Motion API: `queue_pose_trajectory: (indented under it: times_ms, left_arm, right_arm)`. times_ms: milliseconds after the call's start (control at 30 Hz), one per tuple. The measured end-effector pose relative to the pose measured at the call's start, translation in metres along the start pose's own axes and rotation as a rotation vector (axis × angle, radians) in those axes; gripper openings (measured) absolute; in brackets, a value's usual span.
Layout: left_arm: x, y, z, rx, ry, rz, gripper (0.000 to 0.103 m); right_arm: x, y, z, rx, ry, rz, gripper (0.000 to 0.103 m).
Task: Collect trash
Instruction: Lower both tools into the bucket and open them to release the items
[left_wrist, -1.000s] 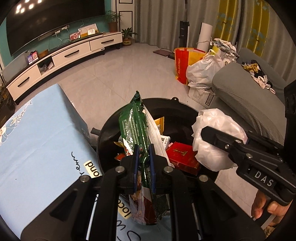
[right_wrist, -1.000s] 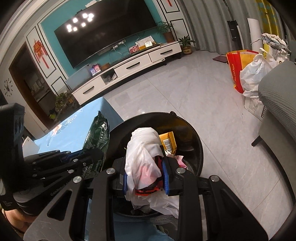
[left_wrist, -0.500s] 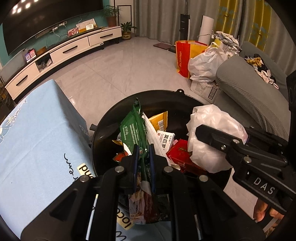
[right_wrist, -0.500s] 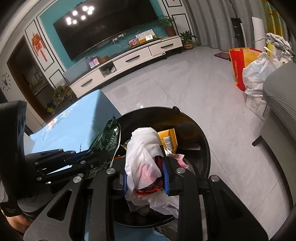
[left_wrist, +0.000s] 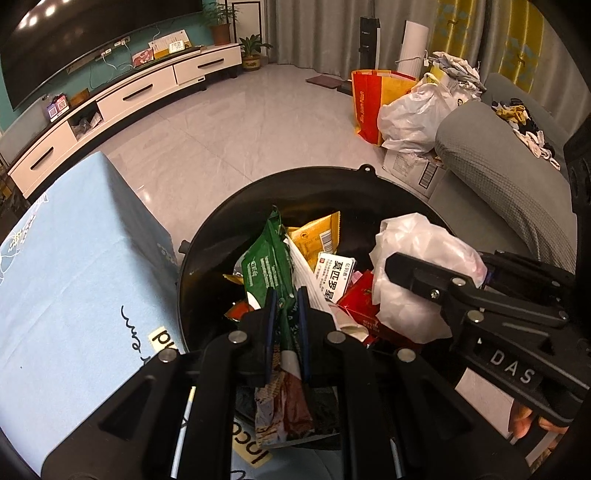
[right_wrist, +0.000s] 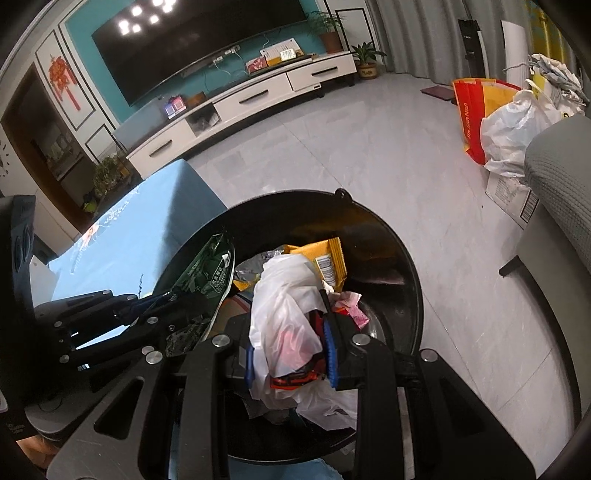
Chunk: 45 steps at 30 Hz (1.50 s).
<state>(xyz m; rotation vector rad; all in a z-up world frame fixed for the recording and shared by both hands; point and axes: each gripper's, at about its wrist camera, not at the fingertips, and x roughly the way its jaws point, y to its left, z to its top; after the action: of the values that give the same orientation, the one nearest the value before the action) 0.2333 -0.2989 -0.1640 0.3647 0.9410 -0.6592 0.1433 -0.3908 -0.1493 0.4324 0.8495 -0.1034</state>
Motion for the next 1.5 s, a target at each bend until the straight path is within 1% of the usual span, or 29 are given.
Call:
queue_pose_trajectory:
  times_ms: [400, 600, 700, 900, 967, 1033, 1167, 1333, 1400, 1500]
  left_arm:
    - [0.006, -0.007, -0.001, 0.025, 0.035, 0.021, 0.012]
    - [0.006, -0.007, -0.002, 0.026, 0.036, 0.031, 0.015]
    - [0.006, -0.005, -0.002, 0.023, 0.037, 0.036, 0.018]
    - [0.006, -0.004, -0.004, 0.021, 0.038, 0.032, 0.020]
    - [0.005, -0.005, -0.004, 0.025, 0.036, 0.034, 0.025]
    - [0.005, -0.004, -0.004, 0.025, 0.035, 0.032, 0.029]
    - [0.003, -0.005, -0.004, 0.026, 0.029, 0.033, 0.029]
    - [0.000, -0.004, -0.005, 0.022, 0.024, 0.035, 0.037]
    - [-0.001, -0.005, -0.005, 0.022, 0.019, 0.034, 0.038]
    - [-0.004, -0.004, -0.005, 0.025, 0.013, 0.032, 0.044]
  right_arm:
    - [0.005, -0.004, -0.001, -0.004, 0.027, -0.028, 0.029]
    - [0.005, -0.002, -0.001, -0.006, 0.026, -0.032, 0.030]
    - [0.004, -0.003, -0.001, -0.006, 0.025, -0.033, 0.030]
    - [0.004, -0.005, -0.001, -0.005, 0.028, -0.039, 0.031]
    - [0.004, -0.006, -0.002, -0.002, 0.028, -0.040, 0.033]
    - [0.003, -0.006, -0.002, -0.001, 0.026, -0.044, 0.034]
    - [0.000, -0.005, -0.002, 0.006, 0.021, -0.042, 0.040]
    - [-0.002, -0.005, -0.003, 0.009, 0.017, -0.049, 0.041]
    - [-0.003, -0.006, -0.003, 0.013, 0.016, -0.050, 0.042]
    - [-0.005, -0.006, -0.003, 0.016, 0.013, -0.052, 0.043]
